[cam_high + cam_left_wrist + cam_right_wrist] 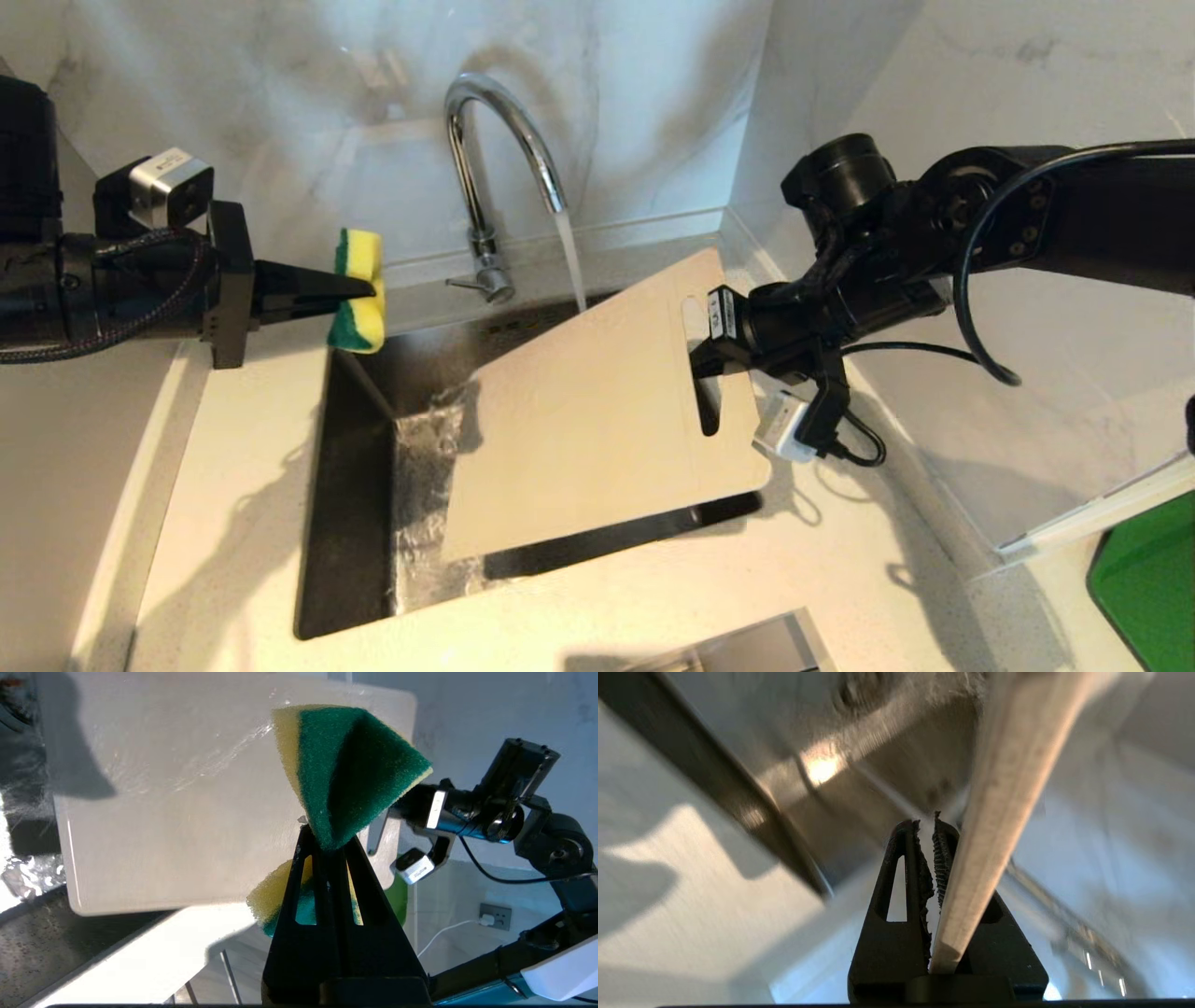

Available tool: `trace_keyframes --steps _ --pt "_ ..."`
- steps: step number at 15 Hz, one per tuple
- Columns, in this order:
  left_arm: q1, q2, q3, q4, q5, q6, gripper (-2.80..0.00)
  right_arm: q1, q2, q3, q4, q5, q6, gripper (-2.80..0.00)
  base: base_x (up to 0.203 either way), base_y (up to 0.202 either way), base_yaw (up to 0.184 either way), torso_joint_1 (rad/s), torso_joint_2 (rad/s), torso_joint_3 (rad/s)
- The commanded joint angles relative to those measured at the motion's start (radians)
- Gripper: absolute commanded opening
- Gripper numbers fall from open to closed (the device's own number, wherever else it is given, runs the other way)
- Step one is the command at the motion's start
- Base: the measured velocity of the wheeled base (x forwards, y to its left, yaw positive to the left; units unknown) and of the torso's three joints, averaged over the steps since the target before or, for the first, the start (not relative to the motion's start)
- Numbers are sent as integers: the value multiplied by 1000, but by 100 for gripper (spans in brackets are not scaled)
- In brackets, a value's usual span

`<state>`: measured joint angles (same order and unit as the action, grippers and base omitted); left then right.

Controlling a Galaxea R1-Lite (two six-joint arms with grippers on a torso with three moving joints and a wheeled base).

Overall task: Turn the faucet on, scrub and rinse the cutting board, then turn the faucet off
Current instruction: Scrub the cutting board underwater

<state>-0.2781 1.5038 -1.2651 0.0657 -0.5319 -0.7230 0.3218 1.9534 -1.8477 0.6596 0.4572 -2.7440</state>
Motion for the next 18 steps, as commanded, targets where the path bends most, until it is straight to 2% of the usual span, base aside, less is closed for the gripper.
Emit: trace_keyframes --steps 1,5,11,13,18 --pt "-24 -5 10 0 -1 -6 -280 51 -77 102 2 -7 -16 -280 0 0 0 0 0 0" --pt "-97 -4 37 -2 2 -9 -280 97 -135 155 2 -30 -11 -280 0 0 0 0 0 0" --pt "-193 92 77 -11 16 -19 -280 130 -156 146 0 -45 10 -280 0 0 0 0 0 0" --pt "-226 155 93 -64 30 -40 -280 149 -159 142 0 -49 20 -280 0 0 0 0 0 0" --pt "-236 243 103 -171 90 -72 -280 181 -174 145 0 -58 47 -280 0 0 0 0 0 0"
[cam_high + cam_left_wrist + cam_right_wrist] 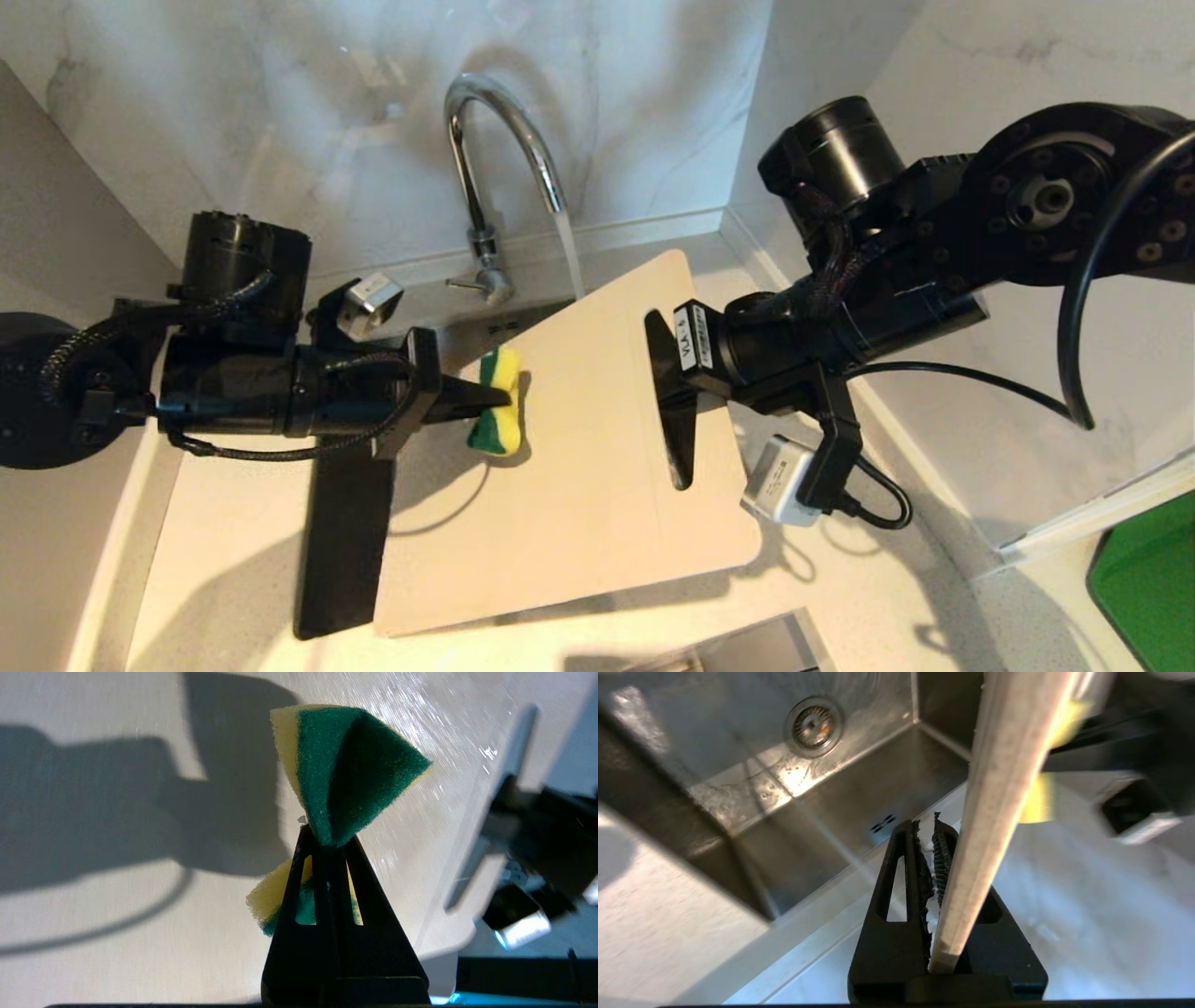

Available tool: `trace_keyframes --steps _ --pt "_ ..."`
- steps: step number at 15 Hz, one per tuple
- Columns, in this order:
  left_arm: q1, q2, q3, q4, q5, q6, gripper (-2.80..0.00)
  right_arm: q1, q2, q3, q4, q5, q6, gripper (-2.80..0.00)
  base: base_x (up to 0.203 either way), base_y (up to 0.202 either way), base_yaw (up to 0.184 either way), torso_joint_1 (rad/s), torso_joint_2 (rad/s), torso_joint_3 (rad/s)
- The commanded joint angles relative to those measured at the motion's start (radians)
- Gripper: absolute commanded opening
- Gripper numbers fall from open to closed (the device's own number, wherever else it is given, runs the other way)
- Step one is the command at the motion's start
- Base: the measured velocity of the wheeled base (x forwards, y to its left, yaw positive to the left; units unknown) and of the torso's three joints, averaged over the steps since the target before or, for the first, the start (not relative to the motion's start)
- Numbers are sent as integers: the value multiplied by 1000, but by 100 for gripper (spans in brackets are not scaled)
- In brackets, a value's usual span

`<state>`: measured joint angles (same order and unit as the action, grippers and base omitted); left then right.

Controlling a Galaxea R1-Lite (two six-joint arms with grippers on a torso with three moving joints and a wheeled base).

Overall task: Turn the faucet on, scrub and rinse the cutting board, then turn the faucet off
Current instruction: Scrub the cutting board underwater

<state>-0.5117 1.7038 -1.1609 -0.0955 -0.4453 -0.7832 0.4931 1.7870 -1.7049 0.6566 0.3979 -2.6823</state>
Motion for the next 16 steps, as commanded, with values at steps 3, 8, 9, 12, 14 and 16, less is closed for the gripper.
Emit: trace_keyframes --steps 3,8,9,12,14,16 --pt "4 72 -2 -52 41 -18 -280 14 -38 19 4 -7 -13 -280 0 0 0 0 0 0" --pt "48 106 3 -53 41 -12 -280 13 -78 45 5 -7 -2 -280 0 0 0 0 0 0" --pt "58 116 4 -53 38 -12 -280 13 -80 42 5 -7 -2 -280 0 0 0 0 0 0" --pt "85 137 3 -53 33 -9 -280 13 -96 53 5 -5 -2 -280 0 0 0 0 0 0" --pt "102 146 9 -51 20 9 -280 13 -100 57 6 -5 -2 -280 0 0 0 0 0 0" --pt "116 157 36 -50 2 27 -280 13 -110 55 6 -5 -2 -280 0 0 0 0 0 0"
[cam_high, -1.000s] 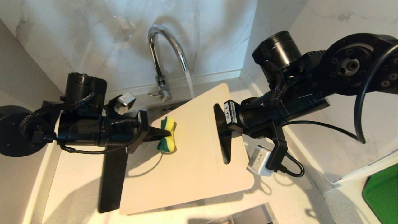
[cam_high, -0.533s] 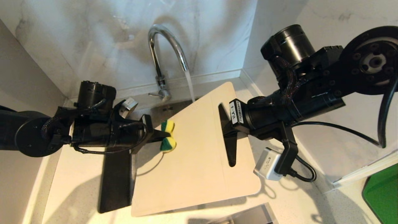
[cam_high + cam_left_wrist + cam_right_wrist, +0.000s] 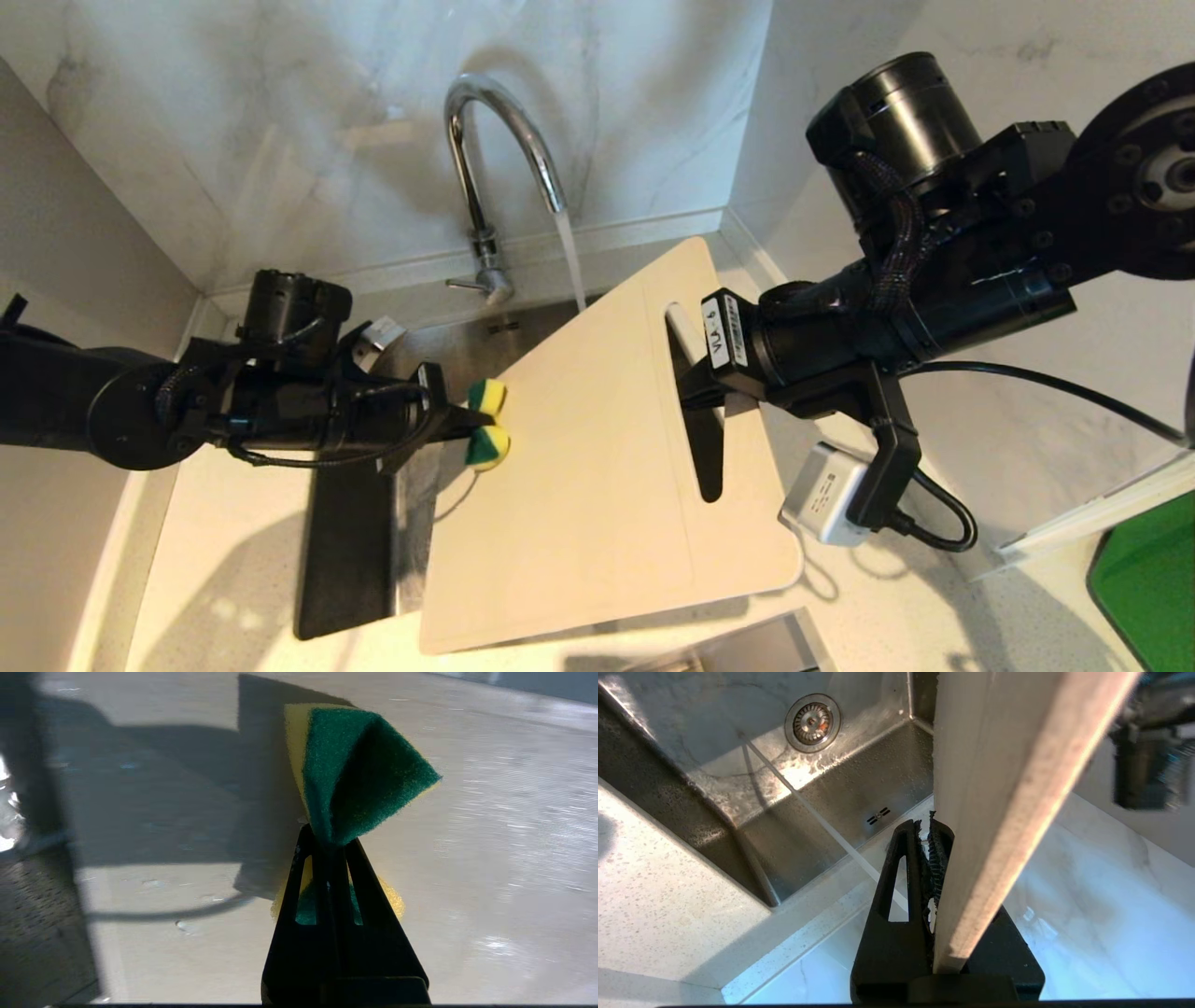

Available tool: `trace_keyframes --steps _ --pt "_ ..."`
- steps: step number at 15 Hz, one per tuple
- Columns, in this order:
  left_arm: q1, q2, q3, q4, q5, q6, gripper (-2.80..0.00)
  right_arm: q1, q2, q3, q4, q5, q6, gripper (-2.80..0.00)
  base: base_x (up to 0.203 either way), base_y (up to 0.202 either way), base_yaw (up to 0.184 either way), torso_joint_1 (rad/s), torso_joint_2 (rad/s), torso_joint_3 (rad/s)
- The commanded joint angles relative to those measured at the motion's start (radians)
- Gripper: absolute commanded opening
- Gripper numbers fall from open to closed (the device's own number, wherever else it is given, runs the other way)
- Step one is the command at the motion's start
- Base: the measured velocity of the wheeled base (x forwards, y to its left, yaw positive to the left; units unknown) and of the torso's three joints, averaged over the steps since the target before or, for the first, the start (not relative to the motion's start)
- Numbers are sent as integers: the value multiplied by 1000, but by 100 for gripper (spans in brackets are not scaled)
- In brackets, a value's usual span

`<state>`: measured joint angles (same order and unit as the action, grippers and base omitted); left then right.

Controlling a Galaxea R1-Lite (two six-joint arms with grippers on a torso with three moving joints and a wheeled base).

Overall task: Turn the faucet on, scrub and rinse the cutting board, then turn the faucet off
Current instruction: Scrub the cutting board underwater

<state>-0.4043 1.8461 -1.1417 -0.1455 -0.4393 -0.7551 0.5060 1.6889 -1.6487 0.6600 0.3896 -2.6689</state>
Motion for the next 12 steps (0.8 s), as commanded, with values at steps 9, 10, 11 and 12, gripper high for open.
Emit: trace_keyframes --steps 9,10,11,12 --pt "184 29 89 3 -56 125 -280 -1 -44 0 1 6 0 -280 0 0 0 0 0 0" --pt "193 35 88 2 -57 126 -280 -1 -48 1 1 6 0 -280 0 0 0 0 0 0" --pt "211 40 84 1 -60 126 -280 -1 -50 3 1 6 0 -280 0 0 0 0 0 0" --pt "223 40 75 1 -68 125 -280 -1 -54 4 1 5 0 -280 0 0 0 0 0 0"
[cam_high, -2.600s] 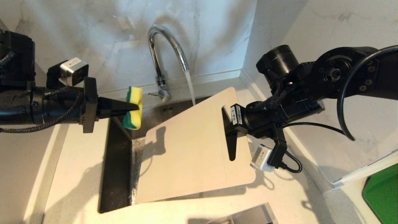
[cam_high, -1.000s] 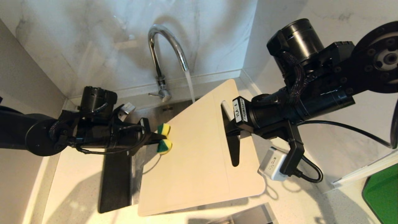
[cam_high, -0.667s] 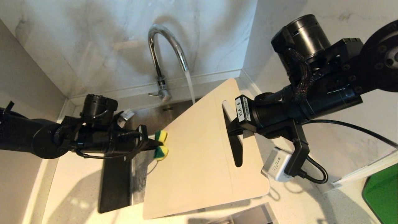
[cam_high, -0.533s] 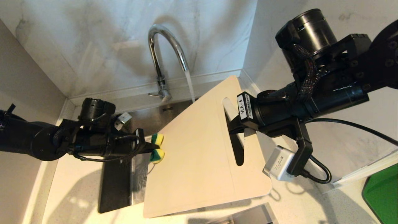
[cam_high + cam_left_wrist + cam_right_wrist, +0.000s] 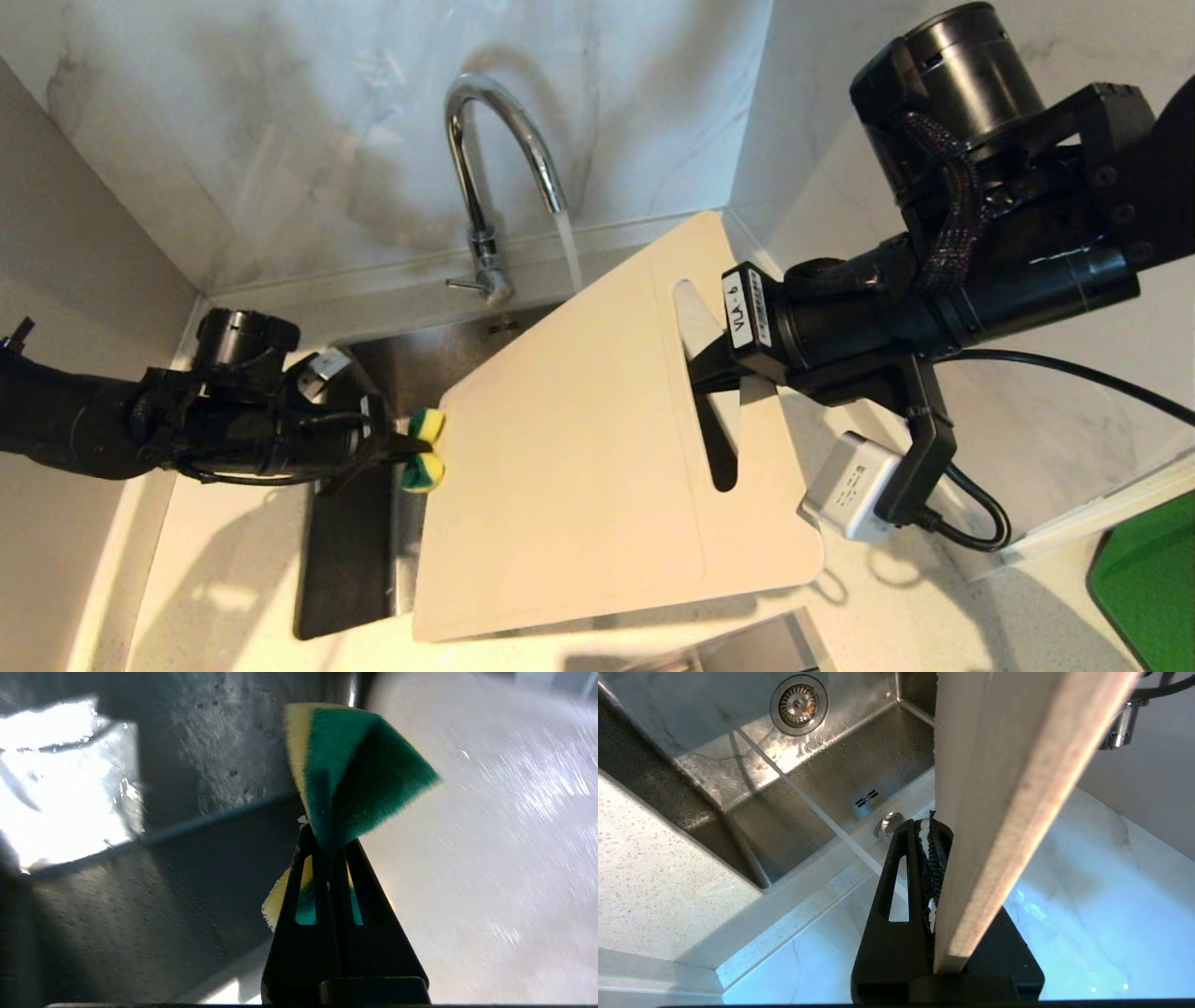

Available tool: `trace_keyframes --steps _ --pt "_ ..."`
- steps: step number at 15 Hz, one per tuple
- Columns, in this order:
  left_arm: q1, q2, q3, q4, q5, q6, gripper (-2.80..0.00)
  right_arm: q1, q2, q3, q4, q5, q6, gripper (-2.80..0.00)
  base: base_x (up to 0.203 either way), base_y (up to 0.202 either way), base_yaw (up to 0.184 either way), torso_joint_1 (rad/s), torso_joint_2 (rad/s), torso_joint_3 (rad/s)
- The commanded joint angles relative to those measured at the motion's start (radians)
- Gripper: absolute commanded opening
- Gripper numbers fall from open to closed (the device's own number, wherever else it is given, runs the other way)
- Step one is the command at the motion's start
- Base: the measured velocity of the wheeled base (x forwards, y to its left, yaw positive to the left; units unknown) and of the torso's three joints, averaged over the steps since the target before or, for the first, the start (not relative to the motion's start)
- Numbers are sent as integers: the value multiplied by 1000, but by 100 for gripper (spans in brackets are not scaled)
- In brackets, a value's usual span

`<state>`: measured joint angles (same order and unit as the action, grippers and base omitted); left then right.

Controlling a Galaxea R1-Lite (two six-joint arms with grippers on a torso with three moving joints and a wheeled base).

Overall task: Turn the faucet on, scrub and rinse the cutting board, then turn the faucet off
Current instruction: Scrub the cutting board underwater

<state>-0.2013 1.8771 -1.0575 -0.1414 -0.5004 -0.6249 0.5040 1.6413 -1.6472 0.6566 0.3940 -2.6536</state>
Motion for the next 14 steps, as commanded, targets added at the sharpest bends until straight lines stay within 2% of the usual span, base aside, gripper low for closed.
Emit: trace_keyframes --steps 1,3,4,6,8,9,12,14 --pt "36 5 -27 -2 -14 -5 -280 1 -6 1 5 2 -16 -280 0 0 0 0 0 0" --pt "58 -33 -52 12 -33 -17 -280 0 -10 12 5 2 -16 -280 0 0 0 0 0 0" --pt "60 -66 -72 33 -41 -43 -280 0 -13 27 5 2 -16 -280 0 0 0 0 0 0" --pt "62 -143 -133 83 -72 -117 -280 1 -12 30 5 0 -14 -280 0 0 0 0 0 0" --pt "59 -205 -217 145 -116 -220 -280 1 -7 33 5 0 -16 -280 0 0 0 0 0 0" --pt "36 -215 -248 165 -129 -249 -280 1 -3 33 5 0 -16 -280 0 0 0 0 0 0" --pt "3 -207 -372 243 -130 -260 -280 2 5 27 3 0 -14 -280 0 0 0 0 0 0" --pt "-55 -196 -471 334 -127 -260 -280 1 3 19 3 0 -12 -280 0 0 0 0 0 0"
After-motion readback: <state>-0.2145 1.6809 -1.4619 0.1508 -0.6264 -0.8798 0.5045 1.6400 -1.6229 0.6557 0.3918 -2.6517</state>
